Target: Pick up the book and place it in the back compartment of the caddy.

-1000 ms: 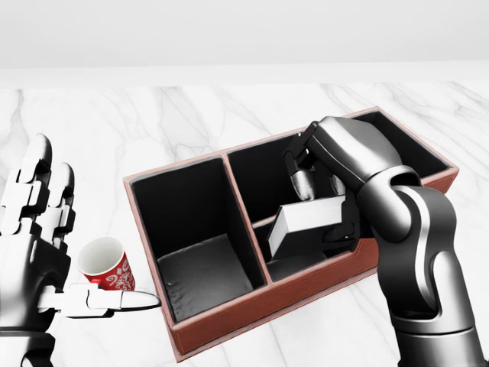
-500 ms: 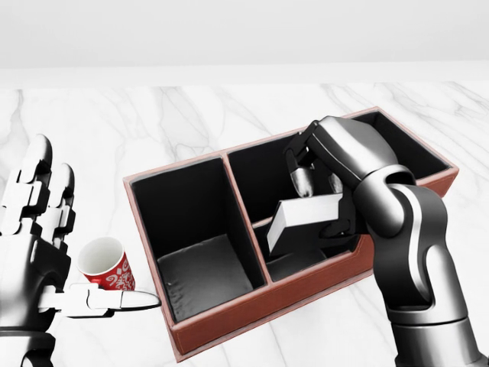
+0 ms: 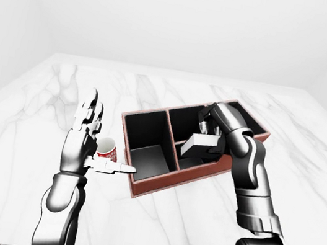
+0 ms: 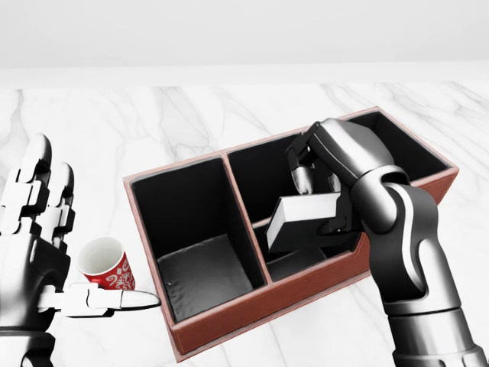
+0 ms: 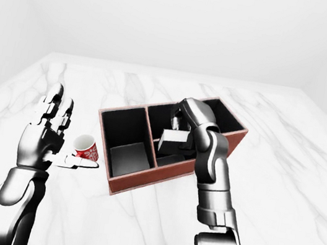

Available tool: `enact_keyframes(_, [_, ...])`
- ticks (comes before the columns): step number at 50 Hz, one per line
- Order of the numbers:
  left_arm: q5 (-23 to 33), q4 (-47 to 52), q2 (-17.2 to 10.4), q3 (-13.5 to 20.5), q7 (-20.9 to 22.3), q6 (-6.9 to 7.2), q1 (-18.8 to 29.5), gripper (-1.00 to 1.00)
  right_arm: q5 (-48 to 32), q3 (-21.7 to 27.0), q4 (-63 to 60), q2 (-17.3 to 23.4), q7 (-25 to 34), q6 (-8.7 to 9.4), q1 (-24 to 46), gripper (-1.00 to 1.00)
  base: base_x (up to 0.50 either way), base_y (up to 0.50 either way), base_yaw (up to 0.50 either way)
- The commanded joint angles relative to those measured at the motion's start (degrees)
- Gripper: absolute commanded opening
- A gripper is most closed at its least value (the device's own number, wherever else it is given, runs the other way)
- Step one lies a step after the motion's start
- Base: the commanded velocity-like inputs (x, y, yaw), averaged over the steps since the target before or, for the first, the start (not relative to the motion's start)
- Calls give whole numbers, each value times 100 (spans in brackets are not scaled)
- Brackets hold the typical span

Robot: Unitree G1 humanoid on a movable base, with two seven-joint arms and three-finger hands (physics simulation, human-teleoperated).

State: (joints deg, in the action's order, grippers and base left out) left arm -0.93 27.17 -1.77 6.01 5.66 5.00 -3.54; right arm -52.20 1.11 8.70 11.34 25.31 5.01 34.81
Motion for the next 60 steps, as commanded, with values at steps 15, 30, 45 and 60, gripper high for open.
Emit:
enact_keyframes(15, [30, -48, 2, -9, -15, 0, -4, 100, -22, 16, 576, 3, -482, -1, 95, -100, 0, 0, 0])
enact_keyframes(30, [80, -120, 0, -27, -29, 0, 7, 100, -19, 0, 744, 20, -568, -1, 116, -100, 0, 0, 0])
enact_keyframes(45, [98, -132, -5, -19, -35, 0, 23, 100, -72, -24, 811, 8, -583, -1, 81, -100, 0, 0, 0])
enact_keyframes(60, [122, -170, -1, -25, -49, 0, 13, 100, -73, -14, 821, -7, -602, -1, 79, -100, 0, 0, 0])
